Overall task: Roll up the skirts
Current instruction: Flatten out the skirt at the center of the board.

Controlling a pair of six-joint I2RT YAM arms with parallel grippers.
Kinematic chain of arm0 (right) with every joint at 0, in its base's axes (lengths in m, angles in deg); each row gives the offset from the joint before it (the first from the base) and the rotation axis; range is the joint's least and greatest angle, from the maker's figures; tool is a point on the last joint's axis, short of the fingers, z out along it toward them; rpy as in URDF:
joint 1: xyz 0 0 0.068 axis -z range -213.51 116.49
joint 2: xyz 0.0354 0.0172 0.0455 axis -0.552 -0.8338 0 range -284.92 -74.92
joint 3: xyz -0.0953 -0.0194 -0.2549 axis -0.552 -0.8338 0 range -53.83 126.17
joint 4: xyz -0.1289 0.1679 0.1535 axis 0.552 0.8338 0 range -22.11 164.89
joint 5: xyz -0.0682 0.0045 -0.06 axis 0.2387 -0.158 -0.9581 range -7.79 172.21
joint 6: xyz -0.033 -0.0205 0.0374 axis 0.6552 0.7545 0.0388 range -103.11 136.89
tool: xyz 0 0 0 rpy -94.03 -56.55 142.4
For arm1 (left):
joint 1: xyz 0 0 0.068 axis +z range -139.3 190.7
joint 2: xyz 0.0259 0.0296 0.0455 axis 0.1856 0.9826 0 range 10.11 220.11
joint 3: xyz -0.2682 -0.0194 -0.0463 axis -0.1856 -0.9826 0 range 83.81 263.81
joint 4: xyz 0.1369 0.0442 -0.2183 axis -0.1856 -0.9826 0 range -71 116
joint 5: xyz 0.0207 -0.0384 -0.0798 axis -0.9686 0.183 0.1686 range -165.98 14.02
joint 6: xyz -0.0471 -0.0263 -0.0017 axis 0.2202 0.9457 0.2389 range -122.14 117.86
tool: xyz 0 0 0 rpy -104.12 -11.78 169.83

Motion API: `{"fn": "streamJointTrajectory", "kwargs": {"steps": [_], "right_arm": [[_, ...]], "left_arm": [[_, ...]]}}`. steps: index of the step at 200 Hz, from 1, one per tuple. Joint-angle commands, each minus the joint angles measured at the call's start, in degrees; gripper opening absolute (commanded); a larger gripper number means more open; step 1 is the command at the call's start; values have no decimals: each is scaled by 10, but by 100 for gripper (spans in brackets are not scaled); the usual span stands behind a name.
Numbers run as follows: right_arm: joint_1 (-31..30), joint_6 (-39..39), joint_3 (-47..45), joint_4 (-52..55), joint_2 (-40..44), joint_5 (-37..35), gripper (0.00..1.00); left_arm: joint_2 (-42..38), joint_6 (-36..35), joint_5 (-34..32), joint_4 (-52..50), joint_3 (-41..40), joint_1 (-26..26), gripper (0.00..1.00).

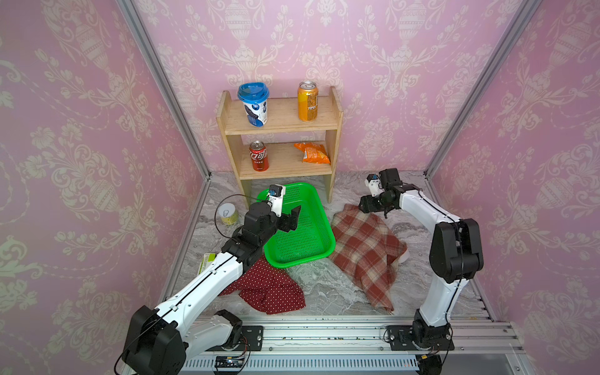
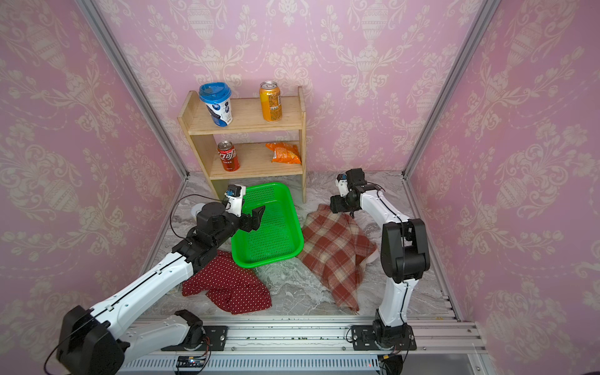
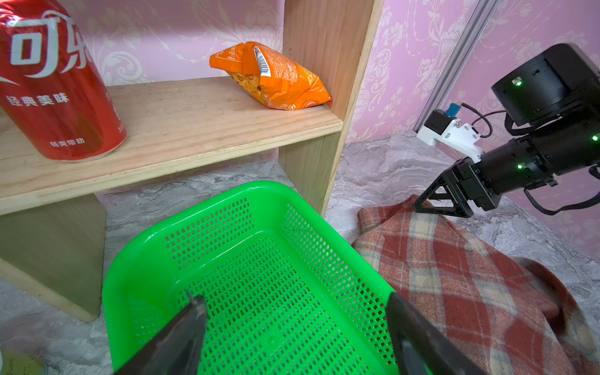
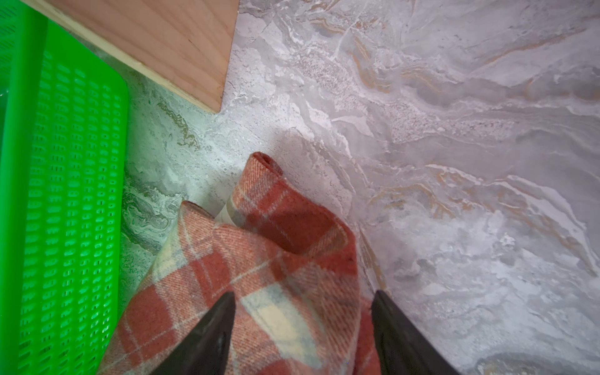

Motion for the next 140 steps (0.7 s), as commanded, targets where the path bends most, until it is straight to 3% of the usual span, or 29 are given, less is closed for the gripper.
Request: {"fn": "streamJointTrajectory", "kwargs": {"steps": [1, 16, 37, 44, 60, 84, 102, 112, 140], "right_arm": [[1, 5, 16, 11, -18, 6, 58], [-1, 2, 9, 0, -19, 17, 47], [-2, -3, 8, -12, -13, 33, 25], [-2, -4, 12, -10, -13, 41, 22], [-2, -1, 28, 6, -18, 53, 26], [-2, 7, 29, 17, -20, 57, 48], [-2, 7, 16, 13, -23, 54, 48], [-2, 4, 12, 11, -27, 58, 39], [-2, -7, 10, 10, -35, 77, 2]], "left_arm": [[3, -8, -3, 0, 3, -3, 87], [-1, -12, -6, -3, 1, -3, 87], [-5, -15, -6, -7, 3, -4, 87], [-5, -15, -5, -7, 3, -3, 87], [-4, -14, -3, -7, 3, -4, 87], [-4, -11, 3, -8, 0, -4, 87], [-6, -11, 4, -7, -4, -4, 87], [-8, -12, 4, -9, -5, -3, 87], [-12, -12, 7, -13, -5, -4, 87]]}}
